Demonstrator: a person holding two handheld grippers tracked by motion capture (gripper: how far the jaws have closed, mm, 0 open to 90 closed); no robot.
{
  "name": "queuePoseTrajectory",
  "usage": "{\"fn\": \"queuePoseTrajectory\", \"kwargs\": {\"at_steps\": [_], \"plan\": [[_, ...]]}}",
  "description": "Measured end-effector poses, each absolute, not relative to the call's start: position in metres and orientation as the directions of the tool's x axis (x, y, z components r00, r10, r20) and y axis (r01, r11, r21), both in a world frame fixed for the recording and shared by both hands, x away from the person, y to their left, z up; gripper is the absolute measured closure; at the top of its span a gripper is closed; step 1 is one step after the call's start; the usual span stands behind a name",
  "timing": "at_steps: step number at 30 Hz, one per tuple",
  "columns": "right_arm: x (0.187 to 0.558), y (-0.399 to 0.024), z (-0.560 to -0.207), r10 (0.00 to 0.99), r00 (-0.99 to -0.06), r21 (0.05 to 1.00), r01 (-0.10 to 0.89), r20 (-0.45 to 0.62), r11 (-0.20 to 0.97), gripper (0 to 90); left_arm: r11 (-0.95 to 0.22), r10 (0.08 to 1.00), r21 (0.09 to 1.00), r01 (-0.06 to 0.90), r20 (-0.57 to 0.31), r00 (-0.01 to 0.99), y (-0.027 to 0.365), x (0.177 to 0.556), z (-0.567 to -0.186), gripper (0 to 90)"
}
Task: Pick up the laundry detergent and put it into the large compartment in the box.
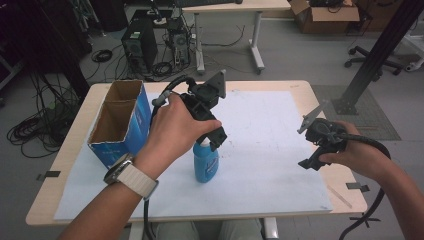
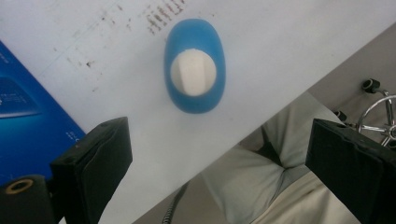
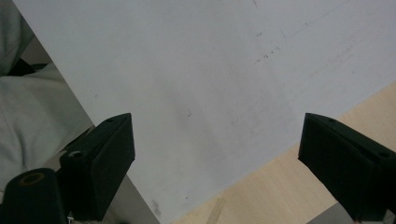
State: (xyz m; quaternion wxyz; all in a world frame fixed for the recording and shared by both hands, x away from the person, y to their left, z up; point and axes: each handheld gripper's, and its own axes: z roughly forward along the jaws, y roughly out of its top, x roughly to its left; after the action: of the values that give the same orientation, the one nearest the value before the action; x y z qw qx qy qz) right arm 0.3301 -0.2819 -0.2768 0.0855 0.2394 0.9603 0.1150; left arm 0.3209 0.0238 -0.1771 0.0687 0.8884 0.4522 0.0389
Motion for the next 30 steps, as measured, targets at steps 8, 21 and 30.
{"fn": "queuePoseTrajectory", "kwargs": {"at_steps": [8,21,30], "plan": [[0.331,-0.282,-0.278,0.48,-0.871,0.261,0.441,-0.106,0.859,10.7,-0.558,0.827,0.136,0.819,0.002,0.563,0.02,0.33,-0.188,7.8],[0.334,-0.284,-0.281,0.486,-0.868,0.262,0.448,-0.102,0.855,10.7,-0.526,0.844,0.157,0.836,-0.02,0.536,0.018,0.343,-0.204,7.3],[0.335,-0.285,-0.282,0.488,-0.867,0.261,0.451,-0.099,0.854,10.7,-0.529,0.843,0.152,0.835,-0.023,0.538,0.012,0.347,-0.213,7.1]]}}
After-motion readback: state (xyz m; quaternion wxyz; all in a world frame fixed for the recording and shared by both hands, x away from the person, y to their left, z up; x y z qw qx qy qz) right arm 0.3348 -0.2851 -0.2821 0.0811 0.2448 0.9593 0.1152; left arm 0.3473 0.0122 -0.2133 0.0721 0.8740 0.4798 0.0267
